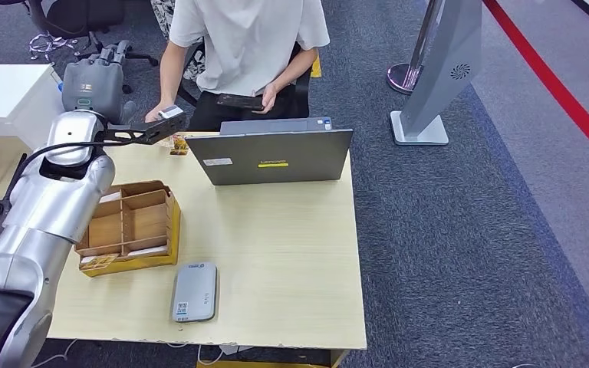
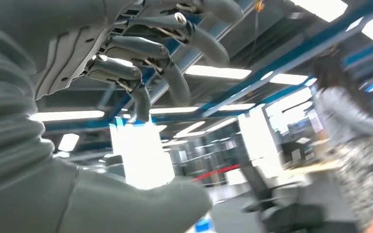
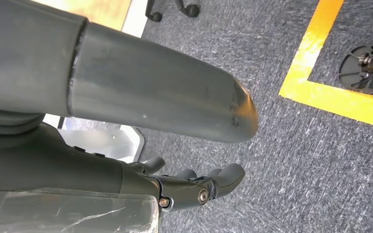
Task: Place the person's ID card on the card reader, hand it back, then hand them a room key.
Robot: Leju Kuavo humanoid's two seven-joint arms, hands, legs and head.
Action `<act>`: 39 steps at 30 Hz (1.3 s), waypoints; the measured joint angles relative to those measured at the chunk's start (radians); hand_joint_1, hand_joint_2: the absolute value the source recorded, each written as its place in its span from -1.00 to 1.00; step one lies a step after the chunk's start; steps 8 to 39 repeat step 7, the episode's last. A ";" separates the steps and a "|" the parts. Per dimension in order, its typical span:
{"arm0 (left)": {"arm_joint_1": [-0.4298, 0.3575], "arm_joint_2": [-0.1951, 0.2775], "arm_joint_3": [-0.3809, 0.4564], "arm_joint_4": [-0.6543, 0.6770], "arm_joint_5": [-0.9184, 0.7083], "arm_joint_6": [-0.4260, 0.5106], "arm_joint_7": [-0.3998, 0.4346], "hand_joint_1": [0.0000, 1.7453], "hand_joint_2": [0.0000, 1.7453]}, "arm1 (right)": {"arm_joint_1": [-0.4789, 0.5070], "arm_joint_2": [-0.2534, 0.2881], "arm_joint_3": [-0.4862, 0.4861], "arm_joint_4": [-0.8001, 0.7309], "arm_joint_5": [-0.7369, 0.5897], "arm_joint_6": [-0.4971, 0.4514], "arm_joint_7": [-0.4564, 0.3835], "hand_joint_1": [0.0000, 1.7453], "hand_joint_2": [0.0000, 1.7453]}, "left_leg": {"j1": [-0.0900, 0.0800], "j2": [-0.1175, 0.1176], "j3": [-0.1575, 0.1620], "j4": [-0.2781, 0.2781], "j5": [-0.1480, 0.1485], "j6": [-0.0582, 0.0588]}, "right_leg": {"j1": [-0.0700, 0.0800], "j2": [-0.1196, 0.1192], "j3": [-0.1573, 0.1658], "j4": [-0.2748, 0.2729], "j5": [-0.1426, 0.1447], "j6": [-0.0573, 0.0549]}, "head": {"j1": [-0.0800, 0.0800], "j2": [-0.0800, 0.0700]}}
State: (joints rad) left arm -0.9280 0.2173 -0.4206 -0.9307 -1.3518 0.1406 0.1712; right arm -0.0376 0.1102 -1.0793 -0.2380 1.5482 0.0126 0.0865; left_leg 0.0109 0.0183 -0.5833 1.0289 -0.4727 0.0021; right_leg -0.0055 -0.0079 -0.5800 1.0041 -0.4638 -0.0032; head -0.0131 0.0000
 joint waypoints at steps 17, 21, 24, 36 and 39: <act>0.191 0.171 0.132 -0.238 0.273 0.078 -0.096 -1.00 1.00 | 0.015 0.000 -0.007 -0.001 -0.023 -0.013 -0.009 -1.00 -1.00 | 0.000 0.006 0.002 -0.003 -0.001 -0.002 | 0.000 0.006 -0.001 0.001 -0.001 -0.001 | 0.000 0.000; 0.191 0.171 0.132 -0.238 0.273 0.078 -0.096 -1.00 1.00 | 0.015 0.000 -0.007 -0.001 -0.023 -0.013 -0.009 -1.00 -1.00 | 0.000 0.006 0.002 -0.003 -0.001 -0.002 | 0.000 0.006 -0.001 0.001 -0.001 -0.001 | 0.000 0.000; 0.191 0.171 0.132 -0.238 0.273 0.078 -0.096 -1.00 1.00 | 0.015 0.000 -0.007 -0.001 -0.023 -0.013 -0.009 -1.00 -1.00 | 0.000 0.006 0.002 -0.003 -0.001 -0.002 | 0.000 0.006 -0.001 0.001 -0.001 -0.001 | 0.000 0.000; 0.191 0.171 0.132 -0.238 0.273 0.078 -0.096 -1.00 1.00 | 0.015 0.000 -0.007 -0.001 -0.023 -0.013 -0.009 -1.00 -1.00 | 0.000 0.006 0.002 -0.003 -0.001 -0.002 | 0.000 0.006 -0.001 0.001 -0.001 -0.001 | 0.000 0.000; 0.191 0.171 0.132 -0.238 0.273 0.078 -0.096 -1.00 1.00 | 0.015 0.000 -0.007 -0.001 -0.023 -0.013 -0.009 -1.00 -1.00 | 0.000 0.006 0.002 -0.003 -0.001 -0.002 | 0.000 0.006 -0.001 0.001 -0.001 -0.001 | 0.000 0.000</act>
